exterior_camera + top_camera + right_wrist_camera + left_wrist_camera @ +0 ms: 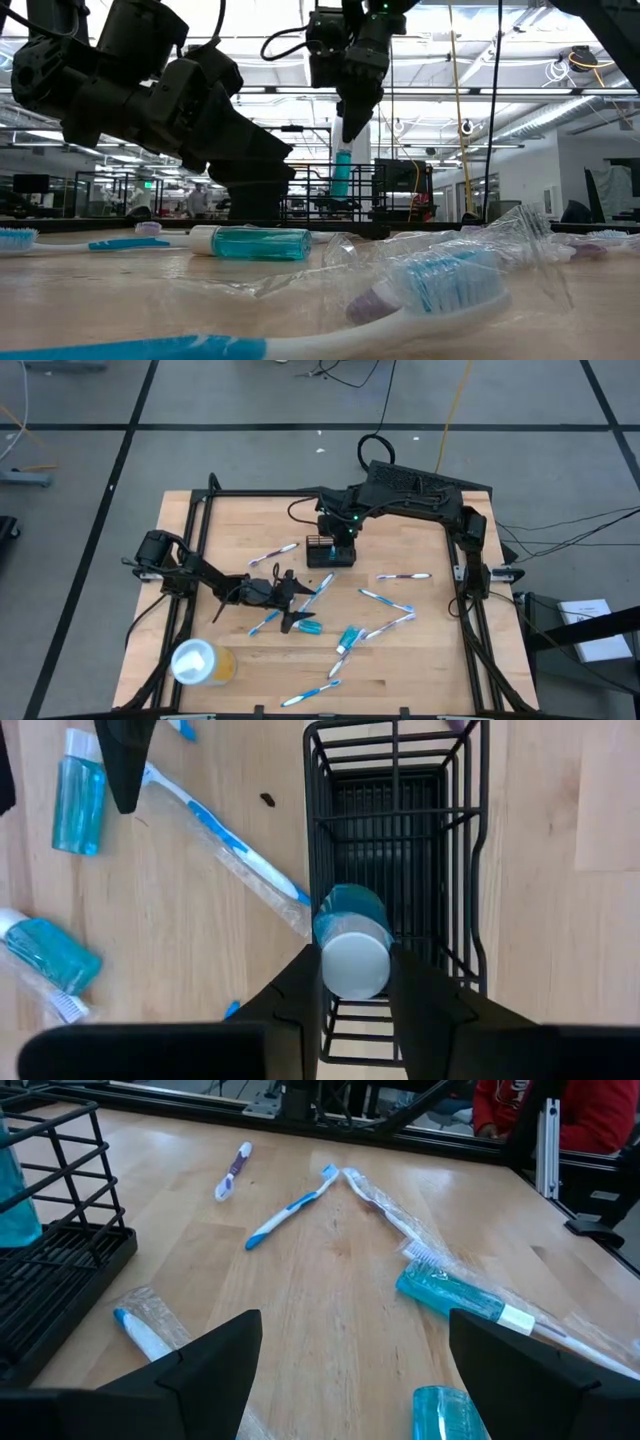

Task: Pick & Place toothbrushing station
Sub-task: Put the blue mouthwash bottle into the black organizer

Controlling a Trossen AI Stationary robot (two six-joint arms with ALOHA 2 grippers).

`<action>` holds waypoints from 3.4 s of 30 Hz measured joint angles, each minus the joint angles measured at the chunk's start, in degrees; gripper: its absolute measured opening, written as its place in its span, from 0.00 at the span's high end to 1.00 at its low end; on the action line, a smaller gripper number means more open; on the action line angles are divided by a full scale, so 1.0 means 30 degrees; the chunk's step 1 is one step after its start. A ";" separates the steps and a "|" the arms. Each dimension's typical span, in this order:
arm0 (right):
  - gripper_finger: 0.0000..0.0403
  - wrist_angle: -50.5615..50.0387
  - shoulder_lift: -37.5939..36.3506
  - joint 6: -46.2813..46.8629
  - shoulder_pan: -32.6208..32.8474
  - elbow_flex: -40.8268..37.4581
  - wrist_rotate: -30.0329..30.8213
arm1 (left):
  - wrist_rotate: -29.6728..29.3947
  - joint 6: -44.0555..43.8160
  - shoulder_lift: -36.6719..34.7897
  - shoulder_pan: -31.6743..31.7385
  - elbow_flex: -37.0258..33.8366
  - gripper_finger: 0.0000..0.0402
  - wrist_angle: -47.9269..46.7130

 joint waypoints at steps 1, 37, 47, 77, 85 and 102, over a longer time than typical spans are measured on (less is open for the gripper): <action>0.80 0.0014 0.0000 -0.0004 -0.0052 0.0000 -0.0016 | 0.0000 0.0000 0.0000 0.0000 0.0000 0.19 0.0000; 0.80 -0.0302 0.1515 -0.0787 -0.0514 0.0095 -0.0494 | 0.0000 -0.0007 0.0000 0.0015 0.0000 0.19 0.0036; 0.80 -0.0191 0.1515 -0.0860 -0.0544 0.0095 -0.0482 | 0.0007 -0.0007 0.0000 0.0015 0.0001 0.19 0.0044; 0.80 0.0019 0.2137 -0.1421 -0.0477 0.0118 -0.0617 | 0.0007 -0.0007 0.0000 0.0016 0.0000 0.19 0.0051; 0.80 0.0072 0.2506 -0.1654 -0.0386 0.0168 -0.0574 | 0.0020 -0.0044 0.0000 0.0036 0.0000 0.19 -0.0027; 0.80 -0.0139 0.2565 -0.1478 -0.0383 0.0127 -0.0559 | 0.0015 -0.0044 0.0000 0.0131 0.0006 0.19 -0.0066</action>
